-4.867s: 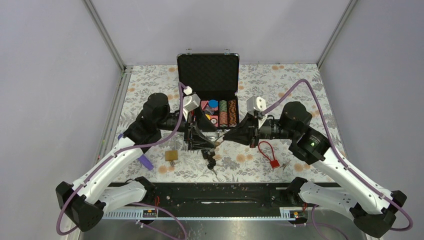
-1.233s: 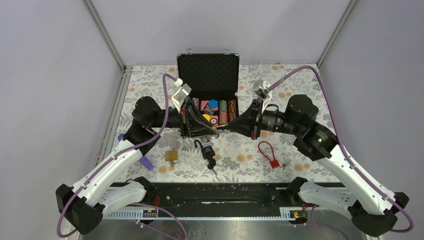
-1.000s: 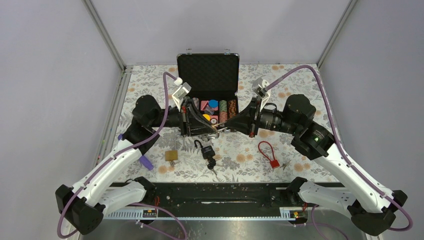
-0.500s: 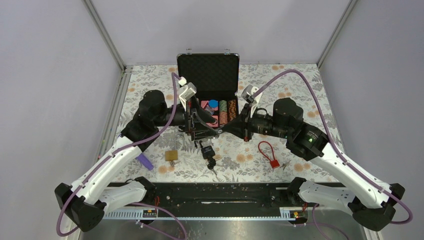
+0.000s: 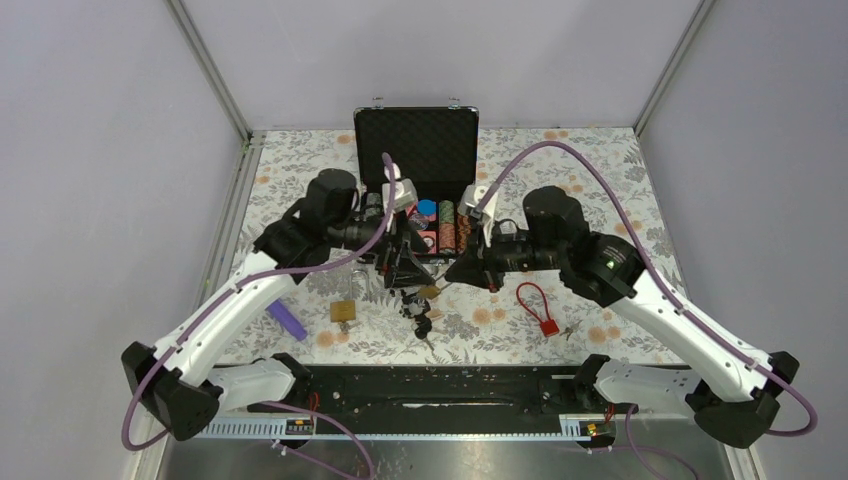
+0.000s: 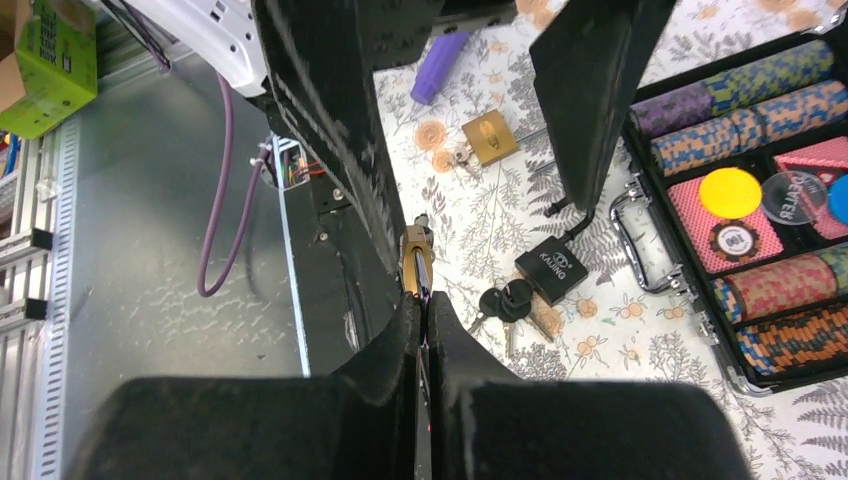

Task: Lock with the key
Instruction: Lock the lock, then place the lock at the center of the board.

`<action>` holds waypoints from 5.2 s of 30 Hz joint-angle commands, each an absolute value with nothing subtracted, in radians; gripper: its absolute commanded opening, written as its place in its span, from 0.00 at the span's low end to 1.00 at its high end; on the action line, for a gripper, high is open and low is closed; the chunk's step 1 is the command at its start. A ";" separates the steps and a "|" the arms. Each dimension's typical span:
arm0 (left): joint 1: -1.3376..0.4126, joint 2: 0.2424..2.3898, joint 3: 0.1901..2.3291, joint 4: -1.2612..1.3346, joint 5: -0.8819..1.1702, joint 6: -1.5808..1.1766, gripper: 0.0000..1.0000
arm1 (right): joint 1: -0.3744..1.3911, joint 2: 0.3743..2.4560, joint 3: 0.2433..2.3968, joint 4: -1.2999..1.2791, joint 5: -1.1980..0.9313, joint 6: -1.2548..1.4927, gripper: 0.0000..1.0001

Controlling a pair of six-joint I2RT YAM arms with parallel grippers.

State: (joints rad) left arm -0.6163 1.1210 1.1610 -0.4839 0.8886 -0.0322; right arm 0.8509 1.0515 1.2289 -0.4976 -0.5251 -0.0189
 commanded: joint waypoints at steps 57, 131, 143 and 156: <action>-0.712 1.009 1.058 0.409 0.468 -0.604 0.00 | 0.691 0.914 0.846 0.541 -0.483 0.587 0.84; -0.802 1.446 1.123 0.316 0.271 -0.675 0.00 | 0.464 0.903 0.888 -0.400 0.224 0.467 0.00; -0.887 2.123 1.557 0.227 0.175 -0.767 0.00 | 0.263 1.194 0.776 -0.149 0.235 0.412 0.07; -0.903 2.328 1.689 0.141 0.165 -0.829 0.21 | 0.144 1.483 0.824 -0.045 0.065 0.464 0.04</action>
State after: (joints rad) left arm -0.8913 2.3306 1.6287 0.1032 0.1749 -0.8036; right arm 0.1429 1.4441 0.7727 -0.1345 0.1352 0.4347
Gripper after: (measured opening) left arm 0.176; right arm 0.068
